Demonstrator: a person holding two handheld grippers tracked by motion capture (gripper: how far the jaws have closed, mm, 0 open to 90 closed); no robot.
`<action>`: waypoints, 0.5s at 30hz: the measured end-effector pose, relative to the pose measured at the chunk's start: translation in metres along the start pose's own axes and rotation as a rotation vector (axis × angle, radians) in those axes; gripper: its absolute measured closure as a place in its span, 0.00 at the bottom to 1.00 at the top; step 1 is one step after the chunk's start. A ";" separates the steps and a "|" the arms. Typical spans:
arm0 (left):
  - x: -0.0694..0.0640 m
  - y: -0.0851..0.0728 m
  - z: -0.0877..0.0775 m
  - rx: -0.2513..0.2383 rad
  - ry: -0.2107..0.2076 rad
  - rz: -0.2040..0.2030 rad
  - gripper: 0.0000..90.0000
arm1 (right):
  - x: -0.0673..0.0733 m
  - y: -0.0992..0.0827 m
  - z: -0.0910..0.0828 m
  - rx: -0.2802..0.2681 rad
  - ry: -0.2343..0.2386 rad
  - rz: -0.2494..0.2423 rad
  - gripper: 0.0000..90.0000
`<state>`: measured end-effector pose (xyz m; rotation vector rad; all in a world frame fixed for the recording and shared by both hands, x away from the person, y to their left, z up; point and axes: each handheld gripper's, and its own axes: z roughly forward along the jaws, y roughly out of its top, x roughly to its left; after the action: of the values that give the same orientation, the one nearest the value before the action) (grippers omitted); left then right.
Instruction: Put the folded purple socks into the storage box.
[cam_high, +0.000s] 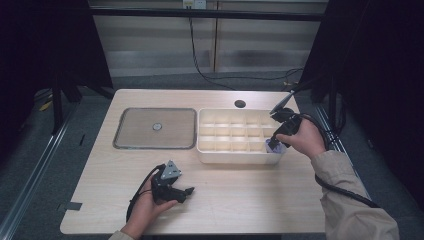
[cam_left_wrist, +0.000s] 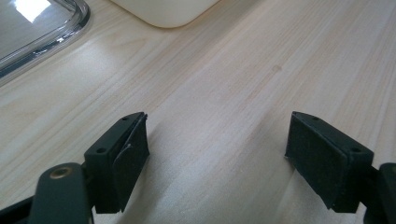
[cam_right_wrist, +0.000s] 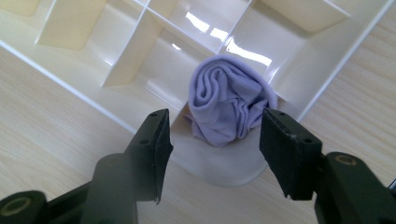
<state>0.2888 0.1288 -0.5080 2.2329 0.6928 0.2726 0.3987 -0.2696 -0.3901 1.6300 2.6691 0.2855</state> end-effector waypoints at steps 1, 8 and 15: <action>0.000 0.000 0.000 0.000 0.000 -0.001 0.23 | 0.000 -0.001 -0.001 -0.009 0.001 -0.008 0.46; 0.000 0.000 0.000 -0.003 0.000 -0.002 0.23 | 0.006 -0.008 -0.006 -0.020 0.017 -0.022 0.40; -0.001 0.001 0.001 -0.005 -0.002 -0.008 0.23 | 0.011 -0.011 -0.008 -0.021 0.018 -0.044 0.36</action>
<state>0.2890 0.1272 -0.5084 2.2251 0.6986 0.2681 0.3833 -0.2656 -0.3825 1.5689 2.7011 0.3291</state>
